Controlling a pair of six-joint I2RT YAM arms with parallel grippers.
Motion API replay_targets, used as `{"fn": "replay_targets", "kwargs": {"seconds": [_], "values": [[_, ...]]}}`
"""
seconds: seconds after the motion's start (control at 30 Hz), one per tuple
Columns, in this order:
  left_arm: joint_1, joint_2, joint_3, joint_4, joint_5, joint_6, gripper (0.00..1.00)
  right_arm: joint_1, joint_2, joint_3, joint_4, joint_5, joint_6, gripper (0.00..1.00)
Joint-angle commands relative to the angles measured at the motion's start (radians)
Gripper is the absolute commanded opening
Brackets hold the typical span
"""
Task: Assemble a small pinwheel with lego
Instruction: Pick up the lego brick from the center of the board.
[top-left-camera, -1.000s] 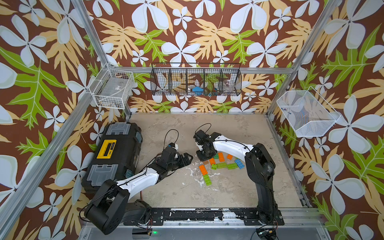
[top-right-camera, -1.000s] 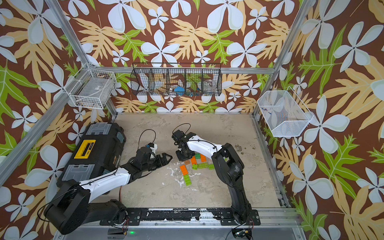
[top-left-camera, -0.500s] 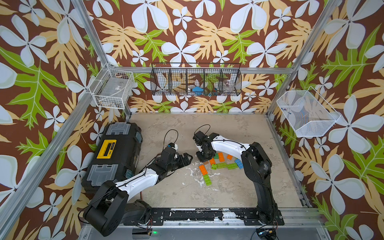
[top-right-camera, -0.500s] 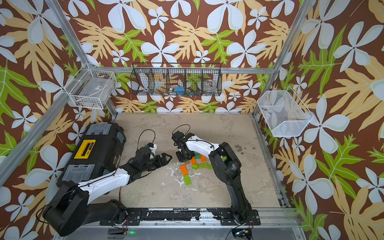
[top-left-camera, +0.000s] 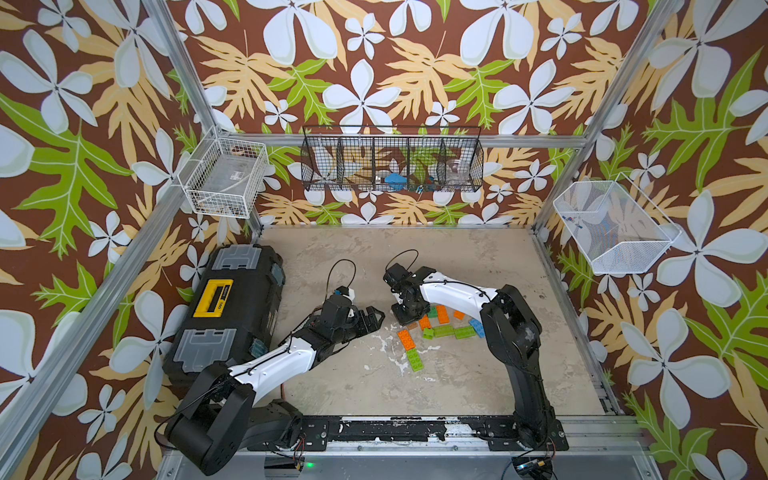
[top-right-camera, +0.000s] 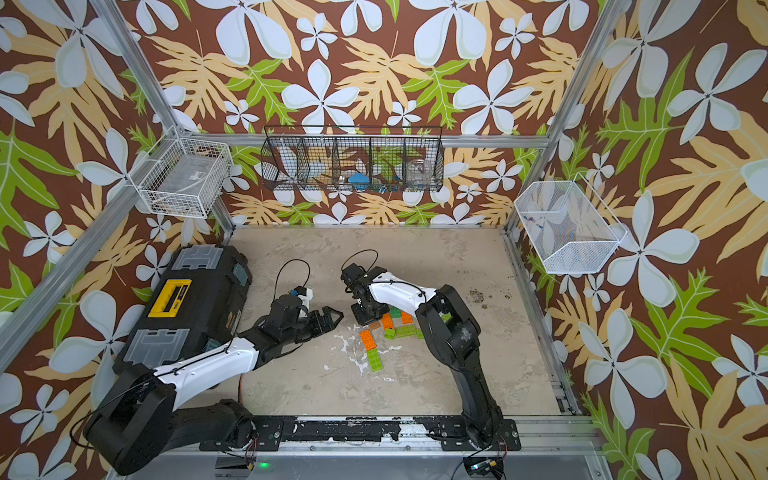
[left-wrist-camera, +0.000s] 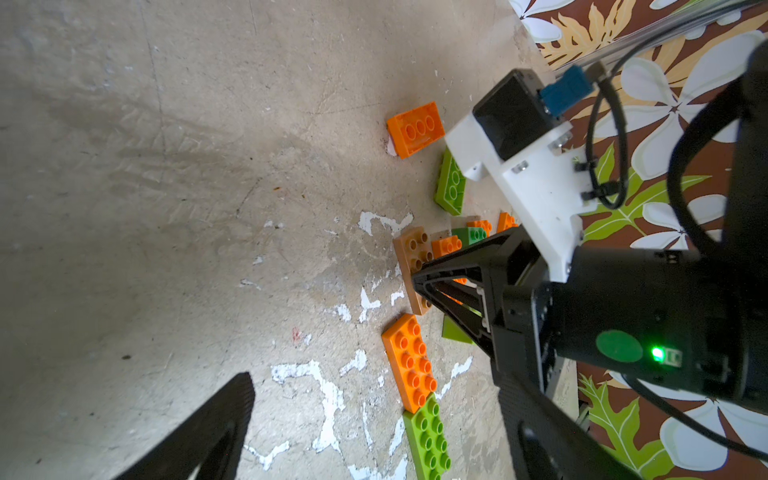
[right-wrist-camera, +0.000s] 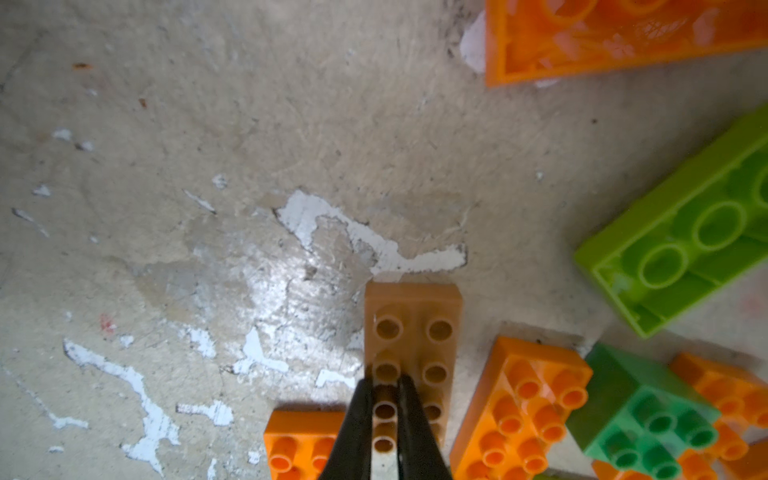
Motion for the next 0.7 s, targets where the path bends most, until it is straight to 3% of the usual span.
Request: {"fn": "replay_targets", "kwargs": {"seconds": [0.0, 0.33, 0.67], "values": [[0.002, -0.018, 0.005, -0.035, -0.013, 0.021, 0.95, -0.001, -0.009, -0.029, -0.029, 0.068, 0.006, 0.13], [-0.117, -0.073, -0.041, -0.059, -0.035, -0.01, 0.96, 0.0, -0.179, -0.165, 0.019, 0.041, 0.049, 0.13], [-0.125, -0.111, -0.113, -0.03, -0.046, -0.048, 0.96, 0.064, -0.305, -0.3, 0.044, -0.055, 0.105, 0.14]]}}
